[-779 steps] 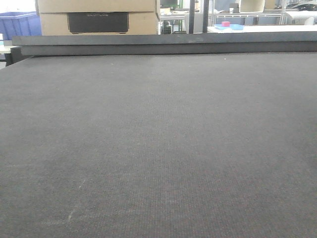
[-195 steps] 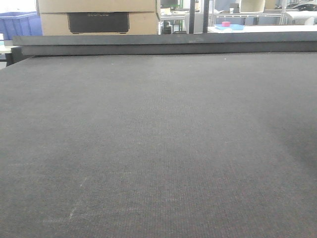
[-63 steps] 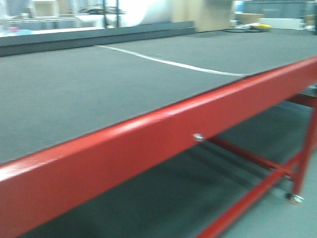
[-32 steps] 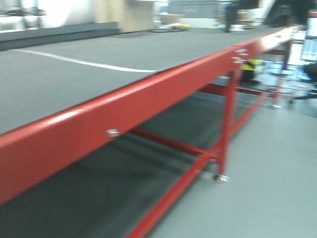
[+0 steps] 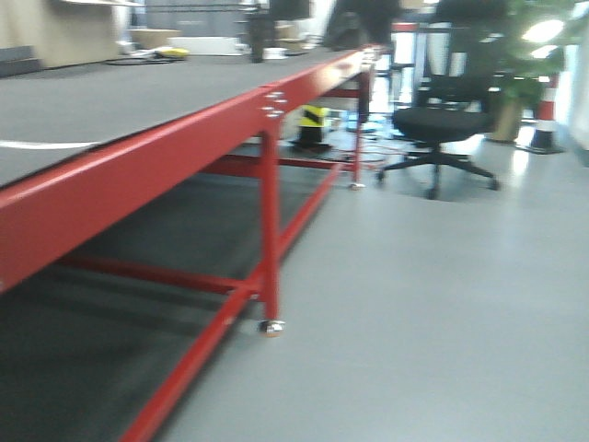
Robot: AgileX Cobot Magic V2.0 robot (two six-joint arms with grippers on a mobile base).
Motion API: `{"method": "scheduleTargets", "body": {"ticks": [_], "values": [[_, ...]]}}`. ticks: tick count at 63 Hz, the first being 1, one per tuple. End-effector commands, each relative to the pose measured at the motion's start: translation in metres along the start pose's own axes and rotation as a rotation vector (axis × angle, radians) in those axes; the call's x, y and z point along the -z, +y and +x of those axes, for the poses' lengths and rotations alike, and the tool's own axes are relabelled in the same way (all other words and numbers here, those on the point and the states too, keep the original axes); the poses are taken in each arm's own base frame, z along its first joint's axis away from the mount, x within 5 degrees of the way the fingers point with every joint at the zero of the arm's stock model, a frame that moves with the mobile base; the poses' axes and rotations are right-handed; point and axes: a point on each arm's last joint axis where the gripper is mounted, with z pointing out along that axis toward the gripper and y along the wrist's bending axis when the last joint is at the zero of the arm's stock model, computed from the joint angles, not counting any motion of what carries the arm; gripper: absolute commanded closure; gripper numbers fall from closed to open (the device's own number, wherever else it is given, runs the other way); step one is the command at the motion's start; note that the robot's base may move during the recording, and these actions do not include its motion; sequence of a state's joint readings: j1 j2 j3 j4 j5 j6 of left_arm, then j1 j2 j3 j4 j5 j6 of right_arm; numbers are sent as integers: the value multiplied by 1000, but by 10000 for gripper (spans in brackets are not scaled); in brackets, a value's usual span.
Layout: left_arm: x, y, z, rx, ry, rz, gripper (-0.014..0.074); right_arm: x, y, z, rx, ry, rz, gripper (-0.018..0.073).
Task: Grab block from conveyor and place in blue bin
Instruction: 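Drive the base away from the conveyor holding both blocks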
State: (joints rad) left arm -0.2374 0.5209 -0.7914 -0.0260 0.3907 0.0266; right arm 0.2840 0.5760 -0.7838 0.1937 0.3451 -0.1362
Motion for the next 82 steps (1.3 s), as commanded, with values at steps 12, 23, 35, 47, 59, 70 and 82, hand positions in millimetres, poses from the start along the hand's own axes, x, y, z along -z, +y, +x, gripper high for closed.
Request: {"method": "scheduleTargets", "body": {"ticks": [12,23,35,47,59,70,82], "values": [[2,-1,-4,6,-31,6,708,1,0,-2,5,-20,-1,727],[2,-1,-4,6,-31,6,708,1,0,-2,5,-20,-1,727],[2,-1,-4,6,-31,6,708,1,0,-2,5,-20,-1,727],[2,-1,-4,6,-31,6,708,1,0,-2,5,-20,-1,727],[2,-1,-4,6,-31,6,708,1,0,-2,5,-20,-1,727],[2,-1,-4,6,-31,6,708,1,0,-2,5,-20,-1,727],[2,-1,-4,6,-31,6,708,1,0,-2,5,-20,-1,727]]}}
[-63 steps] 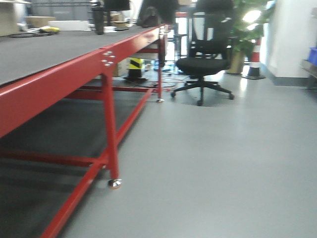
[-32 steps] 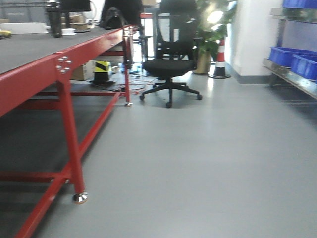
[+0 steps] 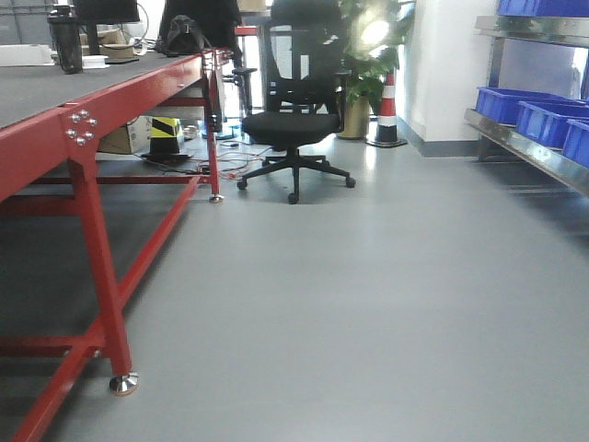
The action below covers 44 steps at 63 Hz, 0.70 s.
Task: Grab block from conveyor and place in blue bin
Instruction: 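Drive the base away from the conveyor holding both blocks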
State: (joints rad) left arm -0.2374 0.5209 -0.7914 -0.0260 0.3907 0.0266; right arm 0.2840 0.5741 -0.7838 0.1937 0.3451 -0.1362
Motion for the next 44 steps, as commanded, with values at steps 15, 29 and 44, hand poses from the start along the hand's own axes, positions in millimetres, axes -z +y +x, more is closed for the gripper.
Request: {"method": "scheduleTargets", "body": {"ticks": [15,29,44], "values": [[2,-1,-4,6,-31,6,708,1,0,-2,5,-18,-1,727],[2,-1,-4,6,-31,6,708,1,0,-2,5,-18,-1,727],[2,-1,-4,6,-31,6,708,1,0,-2,5,-18,-1,727]]}}
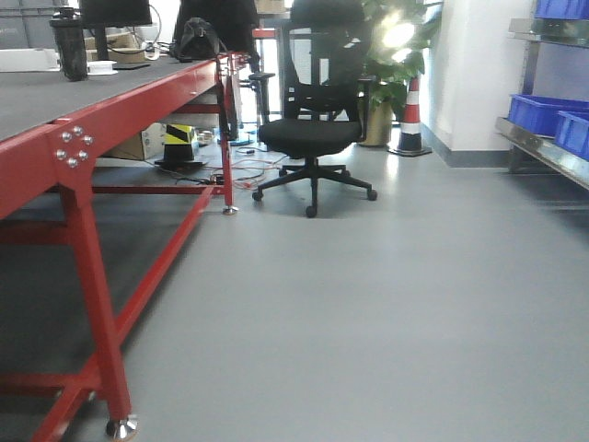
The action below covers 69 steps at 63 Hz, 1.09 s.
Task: Grab block from conveyor and place in blue bin
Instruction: 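Drive the base away from the conveyor holding both blocks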
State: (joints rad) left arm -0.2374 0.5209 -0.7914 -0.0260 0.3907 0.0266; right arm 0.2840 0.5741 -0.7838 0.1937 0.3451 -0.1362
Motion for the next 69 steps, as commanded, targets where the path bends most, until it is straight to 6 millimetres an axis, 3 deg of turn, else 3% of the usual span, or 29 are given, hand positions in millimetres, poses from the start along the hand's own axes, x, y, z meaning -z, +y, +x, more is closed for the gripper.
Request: {"method": "scheduleTargets", "body": {"ticks": [1,69], "values": [[2,-1,-4,6,-31,6,708,1,0,-2,5,-18,-1,727],[2,-1,-4,6,-31,6,708,1,0,-2,5,-18,-1,727]]}}
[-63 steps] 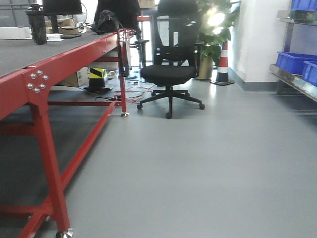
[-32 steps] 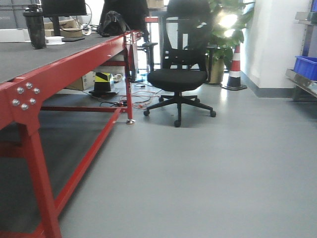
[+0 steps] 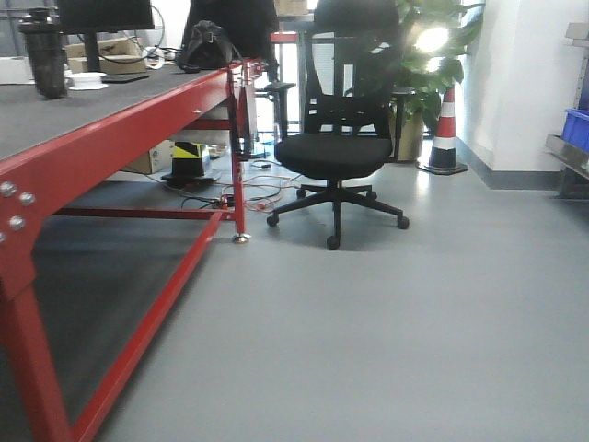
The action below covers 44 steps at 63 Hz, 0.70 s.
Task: Grab block from conveyor and place in blue bin
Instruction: 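Drive the base away from the conveyor holding both blocks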
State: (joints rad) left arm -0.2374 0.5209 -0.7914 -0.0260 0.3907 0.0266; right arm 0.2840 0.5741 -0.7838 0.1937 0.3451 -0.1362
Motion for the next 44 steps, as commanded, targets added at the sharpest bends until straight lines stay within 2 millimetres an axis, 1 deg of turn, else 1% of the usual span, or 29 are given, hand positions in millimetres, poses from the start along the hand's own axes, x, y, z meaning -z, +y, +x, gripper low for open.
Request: {"method": "scheduleTargets", "body": {"ticks": [1,44], "values": [[2,-1,-4,6,-31,6,708,1,0,-2,5,-18,-1,727],[2,-1,-4,6,-31,6,708,1,0,-2,5,-18,-1,727]]}}
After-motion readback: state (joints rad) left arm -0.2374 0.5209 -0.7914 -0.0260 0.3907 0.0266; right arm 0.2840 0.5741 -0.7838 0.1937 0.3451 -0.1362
